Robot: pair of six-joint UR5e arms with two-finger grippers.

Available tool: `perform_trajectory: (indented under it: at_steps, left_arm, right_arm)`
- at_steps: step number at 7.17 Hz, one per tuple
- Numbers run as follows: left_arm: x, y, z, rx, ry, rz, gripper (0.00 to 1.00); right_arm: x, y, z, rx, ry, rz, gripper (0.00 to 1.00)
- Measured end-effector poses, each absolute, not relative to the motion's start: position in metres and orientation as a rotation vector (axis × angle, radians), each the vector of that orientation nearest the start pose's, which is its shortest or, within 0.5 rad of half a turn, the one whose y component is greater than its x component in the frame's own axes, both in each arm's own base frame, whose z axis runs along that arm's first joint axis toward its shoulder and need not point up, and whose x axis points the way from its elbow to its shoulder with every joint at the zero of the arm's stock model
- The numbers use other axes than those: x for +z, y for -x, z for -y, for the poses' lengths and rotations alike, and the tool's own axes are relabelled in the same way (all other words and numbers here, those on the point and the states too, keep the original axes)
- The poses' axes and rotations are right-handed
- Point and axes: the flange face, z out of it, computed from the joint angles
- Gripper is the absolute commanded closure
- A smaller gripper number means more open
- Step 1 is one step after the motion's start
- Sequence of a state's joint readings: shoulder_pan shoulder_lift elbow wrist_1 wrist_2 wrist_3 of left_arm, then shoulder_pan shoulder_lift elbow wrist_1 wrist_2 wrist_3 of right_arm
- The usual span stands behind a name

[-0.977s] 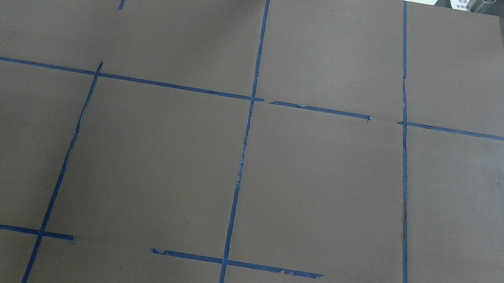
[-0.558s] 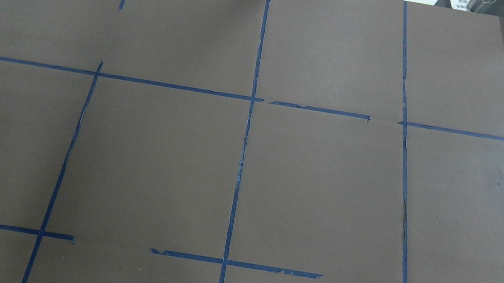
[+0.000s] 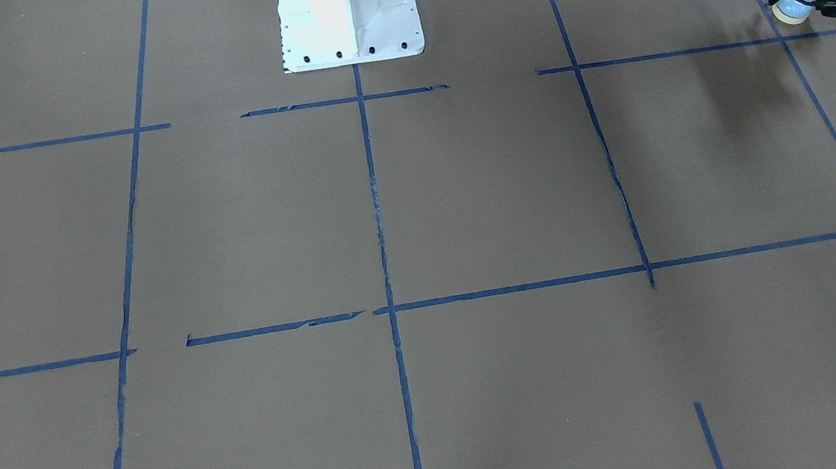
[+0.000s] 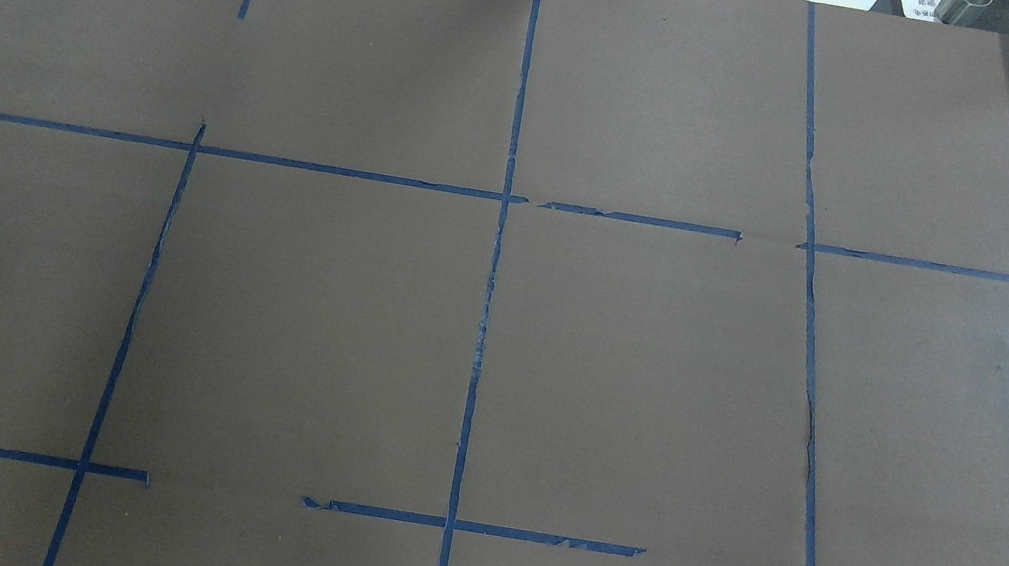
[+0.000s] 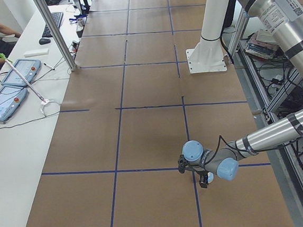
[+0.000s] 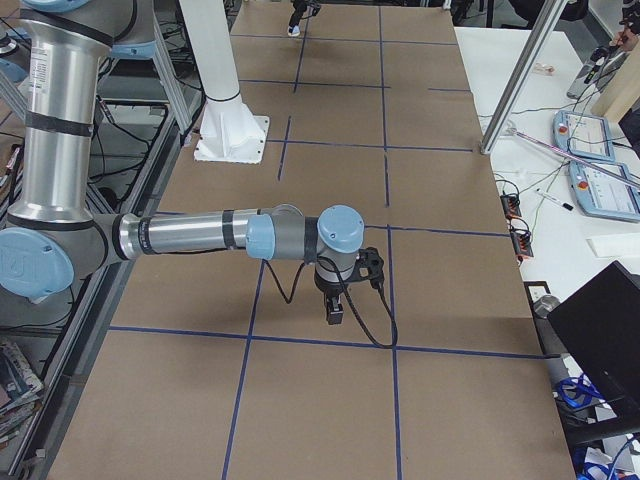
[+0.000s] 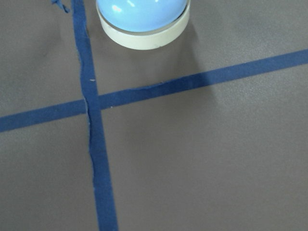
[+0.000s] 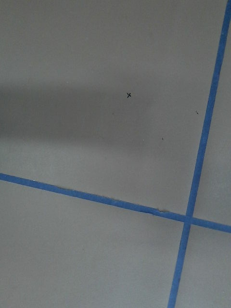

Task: Place and press bell with both arms
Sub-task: 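Carry the white-and-blue bell in the left gripper toward the table center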

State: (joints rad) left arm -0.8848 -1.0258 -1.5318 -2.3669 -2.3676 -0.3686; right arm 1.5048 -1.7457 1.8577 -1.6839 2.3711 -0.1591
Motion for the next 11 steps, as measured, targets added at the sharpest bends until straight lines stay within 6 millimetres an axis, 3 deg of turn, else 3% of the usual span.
perform_trajectory:
  at_steps: [1,5,7,8,9,11]
  left_arm:
    - [0.791,-0.093,0.210,0.387,0.228,-0.788,0.14]
    - [0.793,-0.093,0.210,0.395,0.228,-0.784,0.90]
    - [0.783,-0.096,0.214,0.420,0.170,-0.816,0.96]
    - [0.759,-0.105,0.225,0.428,0.102,-0.857,0.96]
    - [0.723,-0.122,0.246,0.399,0.042,-0.904,0.96]
    - [0.641,-0.179,0.311,0.310,-0.043,-1.007,0.98]
  right_arm:
    - [0.607,-0.034,0.419,-0.214,-0.038,0.800,0.00]
    - [0.607,-0.034,0.419,-0.217,-0.042,0.800,0.00]
    - [0.605,-0.034,0.419,-0.221,-0.047,0.800,0.00]
    - [0.604,-0.034,0.419,-0.222,-0.049,0.799,0.00]
    - [0.603,-0.034,0.419,-0.223,-0.051,0.799,0.00]
    - [0.603,-0.033,0.420,-0.222,-0.049,0.806,0.00]
